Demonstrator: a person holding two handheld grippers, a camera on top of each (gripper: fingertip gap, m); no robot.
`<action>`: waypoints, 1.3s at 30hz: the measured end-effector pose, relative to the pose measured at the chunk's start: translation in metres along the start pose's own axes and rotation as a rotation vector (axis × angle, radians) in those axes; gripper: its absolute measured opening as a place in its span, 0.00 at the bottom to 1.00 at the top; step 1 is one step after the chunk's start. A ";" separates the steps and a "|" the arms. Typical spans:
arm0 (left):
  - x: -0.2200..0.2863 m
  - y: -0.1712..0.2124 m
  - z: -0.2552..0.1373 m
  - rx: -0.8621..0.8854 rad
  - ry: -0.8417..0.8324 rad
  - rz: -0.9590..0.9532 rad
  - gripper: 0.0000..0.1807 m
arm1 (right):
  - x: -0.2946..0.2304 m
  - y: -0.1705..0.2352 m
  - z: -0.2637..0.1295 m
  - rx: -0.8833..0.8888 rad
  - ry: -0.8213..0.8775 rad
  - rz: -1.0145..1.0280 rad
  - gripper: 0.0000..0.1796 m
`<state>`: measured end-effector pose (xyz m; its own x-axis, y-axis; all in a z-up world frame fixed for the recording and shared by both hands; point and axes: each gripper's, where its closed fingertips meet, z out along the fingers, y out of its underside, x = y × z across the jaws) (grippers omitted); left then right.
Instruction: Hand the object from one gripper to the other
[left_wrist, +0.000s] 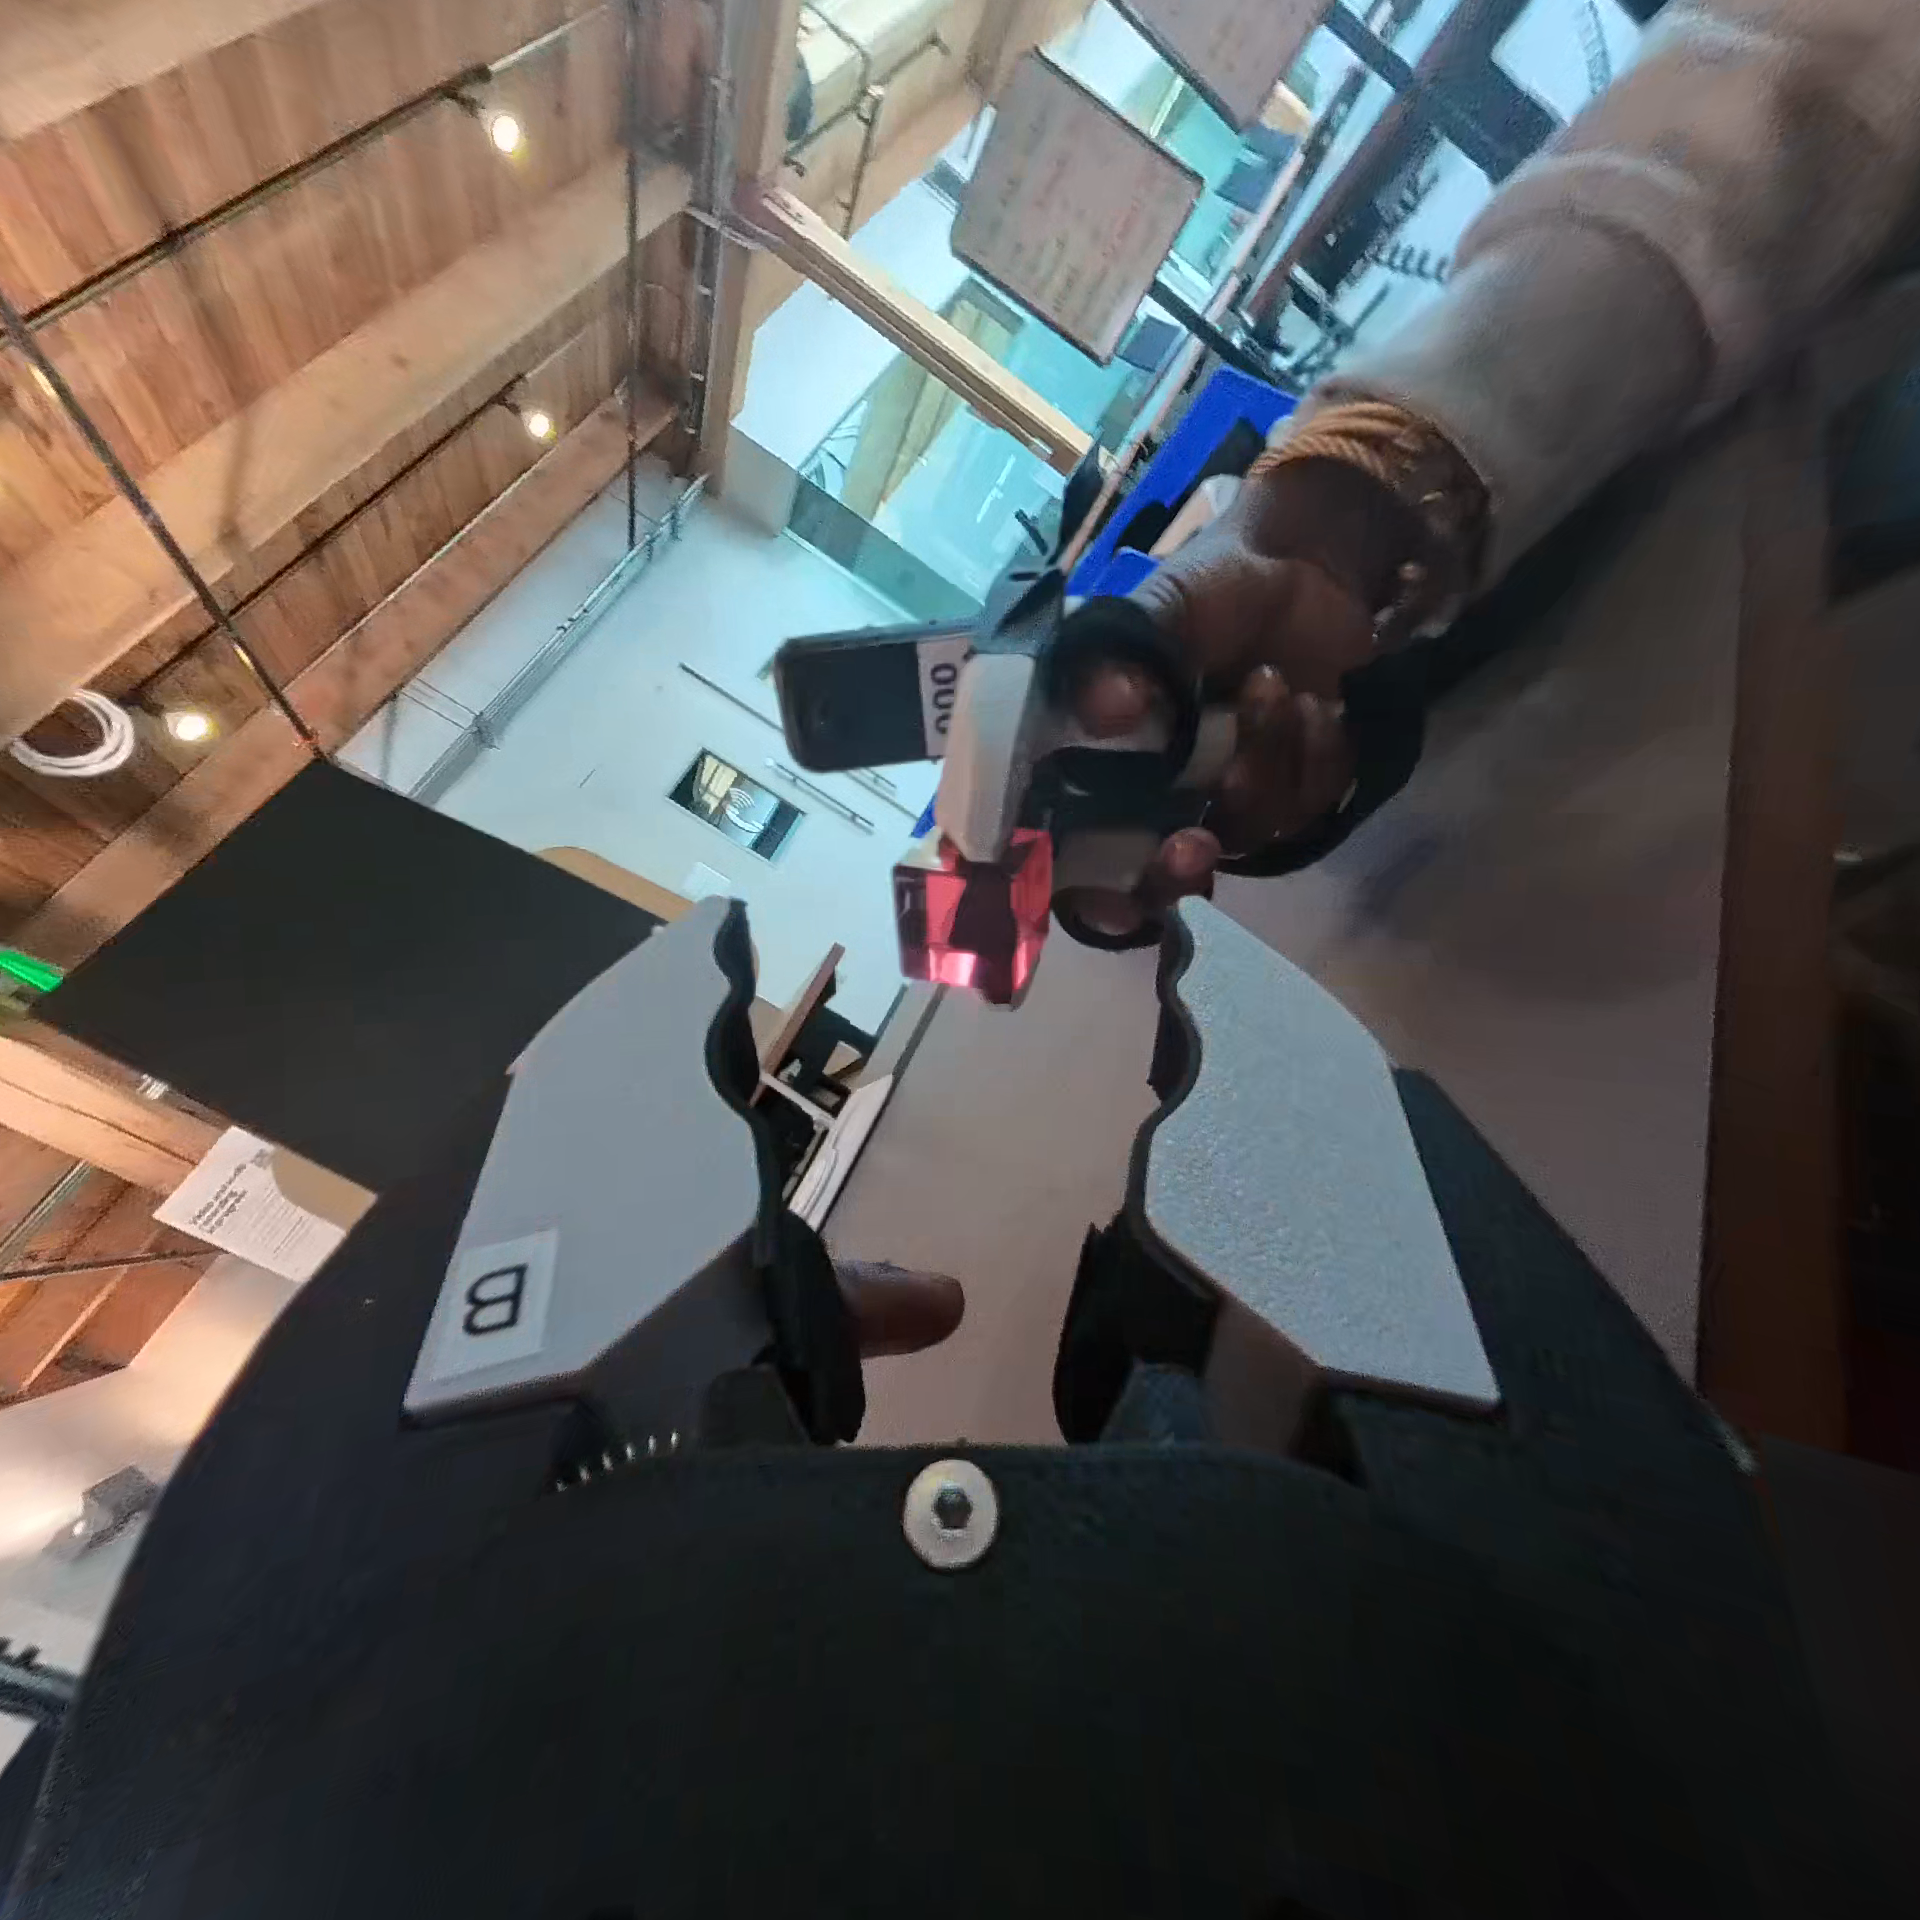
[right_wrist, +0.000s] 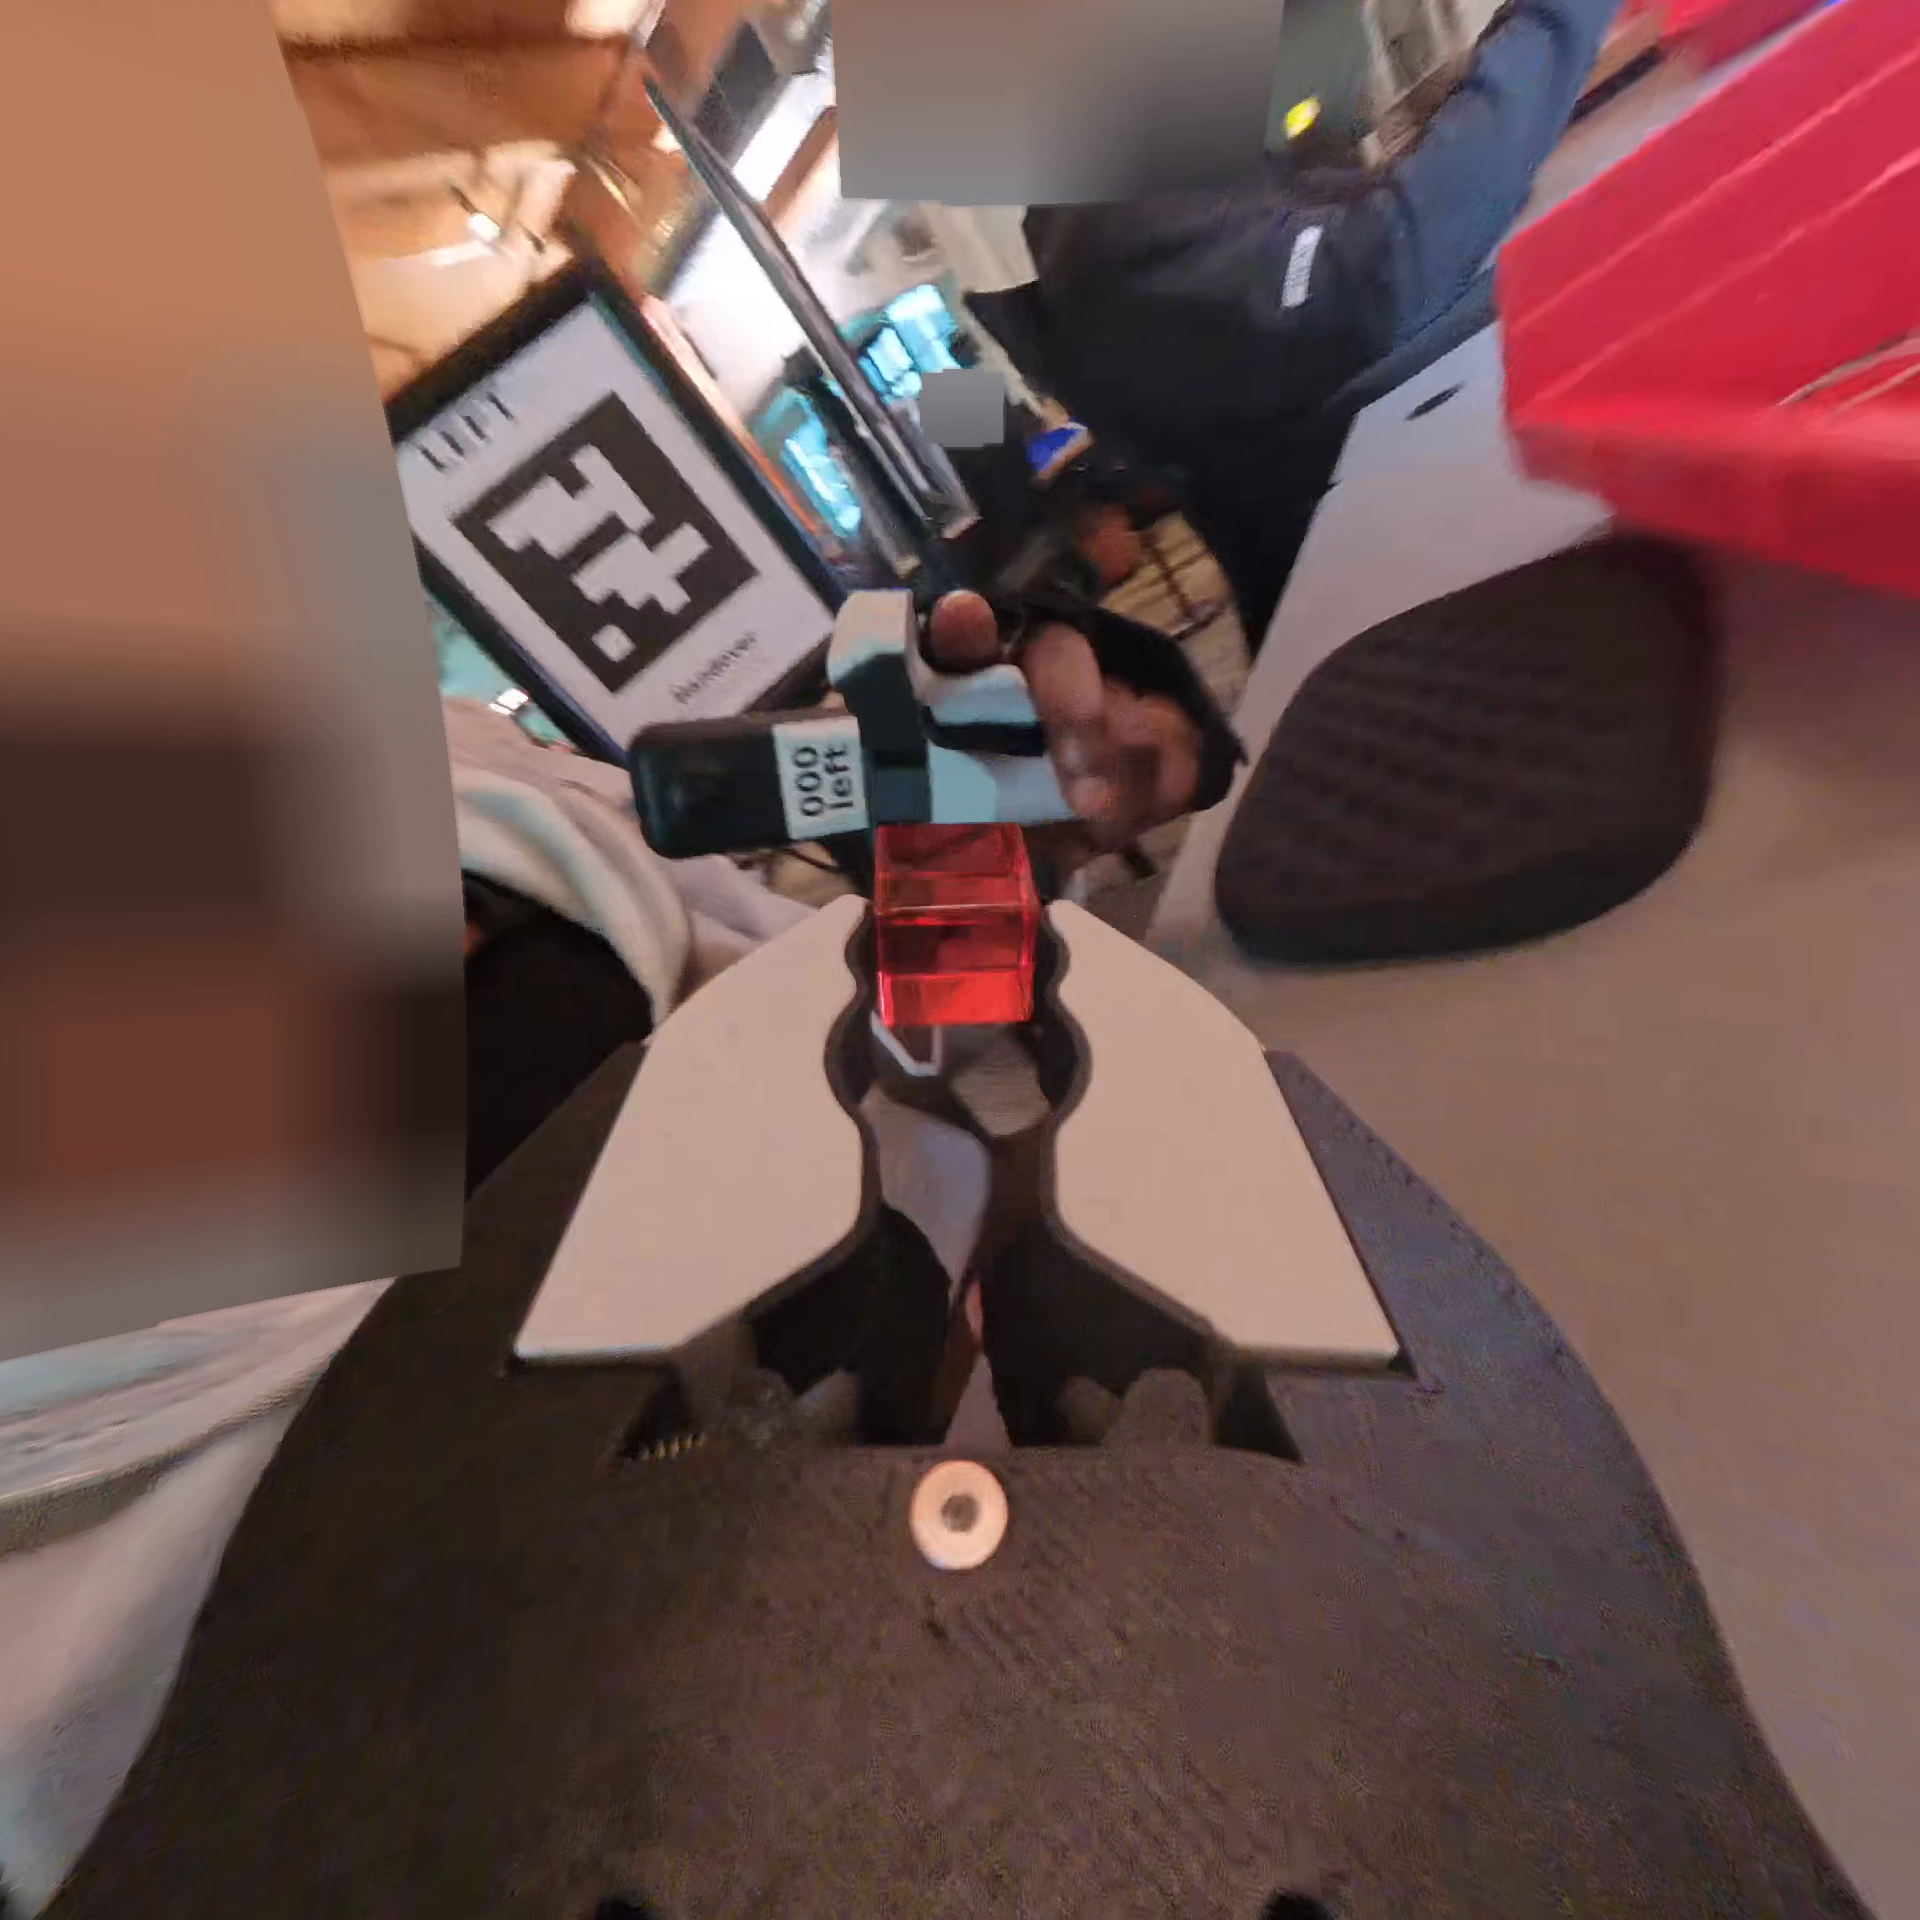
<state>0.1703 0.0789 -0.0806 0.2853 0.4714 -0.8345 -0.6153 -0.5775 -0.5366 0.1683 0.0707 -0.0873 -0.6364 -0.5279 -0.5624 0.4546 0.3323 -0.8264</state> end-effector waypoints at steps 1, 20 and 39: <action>0.003 0.002 0.002 -0.015 0.005 0.013 0.41 | -0.002 0.002 0.001 -0.002 -0.033 0.046 0.15; -0.008 -0.004 0.006 0.165 0.315 -1.440 0.15 | -0.003 -0.024 -0.002 -0.044 0.492 -1.192 0.44; -0.015 0.003 -0.006 0.024 0.016 -0.304 0.39 | 0.002 -0.010 0.002 0.000 0.176 -0.329 0.16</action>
<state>0.1684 0.0666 -0.0704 0.4705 0.6096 -0.6379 -0.5172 -0.3953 -0.7592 0.1638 0.0651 -0.0801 -0.8462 -0.4636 -0.2629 0.2080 0.1668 -0.9638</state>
